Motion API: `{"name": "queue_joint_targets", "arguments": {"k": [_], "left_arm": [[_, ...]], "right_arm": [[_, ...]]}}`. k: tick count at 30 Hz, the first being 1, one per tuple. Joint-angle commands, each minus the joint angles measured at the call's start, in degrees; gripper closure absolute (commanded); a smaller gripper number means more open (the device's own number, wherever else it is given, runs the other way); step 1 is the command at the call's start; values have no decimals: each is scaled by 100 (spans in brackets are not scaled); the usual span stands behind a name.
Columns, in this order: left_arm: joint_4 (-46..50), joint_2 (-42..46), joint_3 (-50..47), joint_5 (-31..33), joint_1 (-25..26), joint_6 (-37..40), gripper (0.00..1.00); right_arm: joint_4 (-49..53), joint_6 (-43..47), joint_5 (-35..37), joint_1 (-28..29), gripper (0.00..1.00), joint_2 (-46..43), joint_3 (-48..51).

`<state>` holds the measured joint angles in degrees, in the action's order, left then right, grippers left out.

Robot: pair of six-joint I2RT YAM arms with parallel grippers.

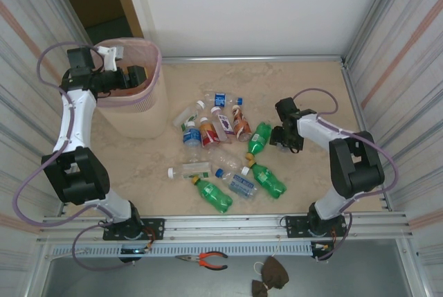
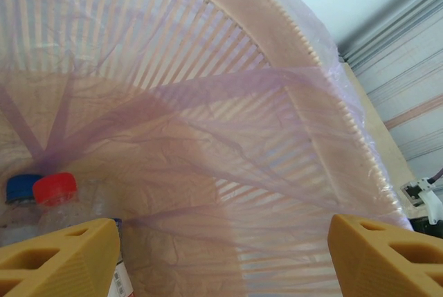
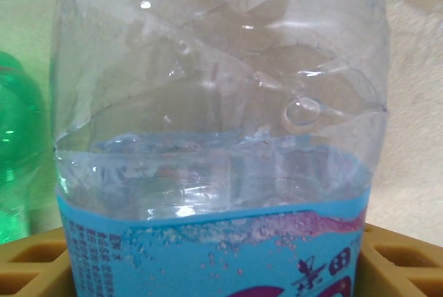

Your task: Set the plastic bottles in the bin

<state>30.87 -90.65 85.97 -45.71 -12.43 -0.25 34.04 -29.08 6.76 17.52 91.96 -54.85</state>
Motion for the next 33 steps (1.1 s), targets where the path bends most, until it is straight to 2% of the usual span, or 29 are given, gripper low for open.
{"name": "queue_joint_targets", "arguments": {"k": [1, 4, 8, 11, 14, 19, 23, 27, 33], "left_arm": [[-378, 231, -133, -254, -12, -108, 21], [-532, 472, -215, -132, 147, -88, 21], [-1013, 867, -465, -280, 282, -599, 21], [-1143, 1162, -481, -321, 502, -907, 21], [-1168, 1458, -437, -159, 936, -1108, 20], [-1275, 1782, -423, 392, 2021, -1403, 19], [-1331, 1802, -322, 937, 2937, -1612, 17], [-1303, 1677, -69, 1413, 3813, -1642, 14], [-1306, 1251, 358, 2020, 4843, -1733, 12]], "right_arm": [[192, 150, 245, -29, 30, -586, 2], [265, 369, 201, -1, 30, -1087, -32], [118, 790, -12, 163, 30, -1821, -60], [-236, 1191, -400, 369, 30, -2377, -18], [-748, 1630, -915, 625, 31, -2842, 69], [-1793, 2346, -1090, 1292, 33, -3471, 316], [-2358, 2664, -1223, 1528, 34, -3751, 383], [-2637, 2874, -1145, 1714, 35, -3793, 306], [-2795, 3007, -1136, 1847, 35, -3732, 142]]}}
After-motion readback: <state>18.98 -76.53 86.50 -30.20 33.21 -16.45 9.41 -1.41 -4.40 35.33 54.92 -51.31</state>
